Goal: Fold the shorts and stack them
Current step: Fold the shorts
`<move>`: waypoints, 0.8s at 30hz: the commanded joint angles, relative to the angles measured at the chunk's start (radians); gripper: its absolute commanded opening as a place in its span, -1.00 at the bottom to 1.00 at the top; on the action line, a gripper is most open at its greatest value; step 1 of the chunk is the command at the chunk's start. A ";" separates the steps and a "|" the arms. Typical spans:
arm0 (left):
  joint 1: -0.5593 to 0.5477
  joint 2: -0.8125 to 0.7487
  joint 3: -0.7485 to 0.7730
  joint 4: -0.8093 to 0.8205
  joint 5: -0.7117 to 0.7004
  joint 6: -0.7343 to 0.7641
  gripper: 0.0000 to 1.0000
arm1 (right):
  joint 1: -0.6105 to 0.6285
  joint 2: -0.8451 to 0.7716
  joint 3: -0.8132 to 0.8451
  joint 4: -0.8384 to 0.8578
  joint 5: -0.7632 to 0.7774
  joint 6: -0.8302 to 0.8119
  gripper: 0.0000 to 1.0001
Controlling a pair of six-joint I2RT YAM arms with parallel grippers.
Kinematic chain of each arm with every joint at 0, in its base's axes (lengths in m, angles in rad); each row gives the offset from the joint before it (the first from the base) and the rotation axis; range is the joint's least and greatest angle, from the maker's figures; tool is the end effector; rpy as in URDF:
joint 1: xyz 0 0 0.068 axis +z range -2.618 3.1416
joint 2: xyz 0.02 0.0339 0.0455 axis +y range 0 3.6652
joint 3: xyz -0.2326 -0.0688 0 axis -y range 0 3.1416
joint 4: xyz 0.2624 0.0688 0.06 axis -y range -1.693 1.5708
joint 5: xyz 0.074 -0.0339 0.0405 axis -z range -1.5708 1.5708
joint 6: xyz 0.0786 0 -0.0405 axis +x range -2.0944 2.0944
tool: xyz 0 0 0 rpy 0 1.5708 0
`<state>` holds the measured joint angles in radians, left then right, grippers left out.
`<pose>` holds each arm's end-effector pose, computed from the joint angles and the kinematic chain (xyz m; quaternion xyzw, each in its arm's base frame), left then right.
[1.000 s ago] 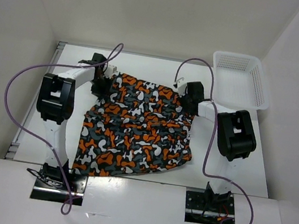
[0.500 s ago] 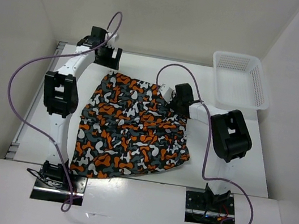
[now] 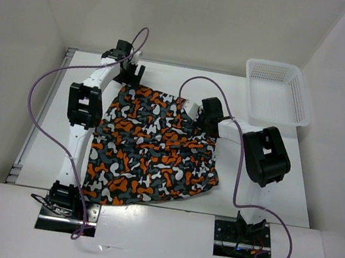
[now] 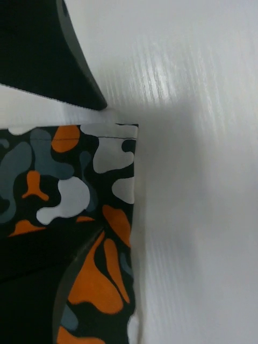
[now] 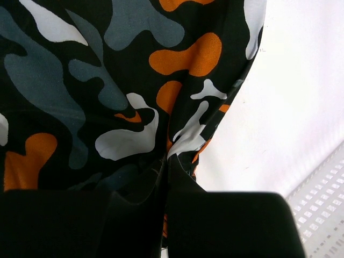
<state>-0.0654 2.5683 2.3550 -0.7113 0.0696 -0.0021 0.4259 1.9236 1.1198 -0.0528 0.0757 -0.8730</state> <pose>0.5748 -0.0431 0.1211 0.0410 0.9469 -0.0437 0.3160 0.3899 0.1704 0.0693 -0.5557 0.7536 -0.1120 0.3328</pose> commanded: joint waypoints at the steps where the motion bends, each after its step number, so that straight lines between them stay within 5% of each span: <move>1: -0.007 0.029 -0.005 -0.065 0.058 0.002 0.73 | 0.007 -0.002 0.008 -0.004 0.010 -0.001 -1.00; 4: -0.020 0.029 -0.048 -0.065 0.053 0.002 0.12 | 0.007 -0.002 0.008 -0.004 0.010 -0.001 -1.00; 8: -0.031 0.038 -0.062 -0.074 0.053 0.002 -0.28 | 0.007 -0.002 0.008 0.005 0.010 -0.001 -1.00; 9: -0.031 0.038 -0.062 -0.074 0.062 0.002 -0.82 | 0.007 -0.002 0.008 0.005 0.010 -0.001 -1.00; 10: -0.031 0.038 -0.062 -0.065 0.062 0.002 -1.00 | 0.007 -0.002 0.008 0.005 0.010 -0.001 -1.00; 24: 0.007 -0.311 0.093 0.050 0.095 0.002 -1.00 | -0.038 -0.081 0.253 -0.018 -0.002 0.180 -1.00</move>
<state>-0.0673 2.4760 2.3638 -0.7101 0.1349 -0.0025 0.3939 1.9171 1.3025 -0.0891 0.0891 -0.7219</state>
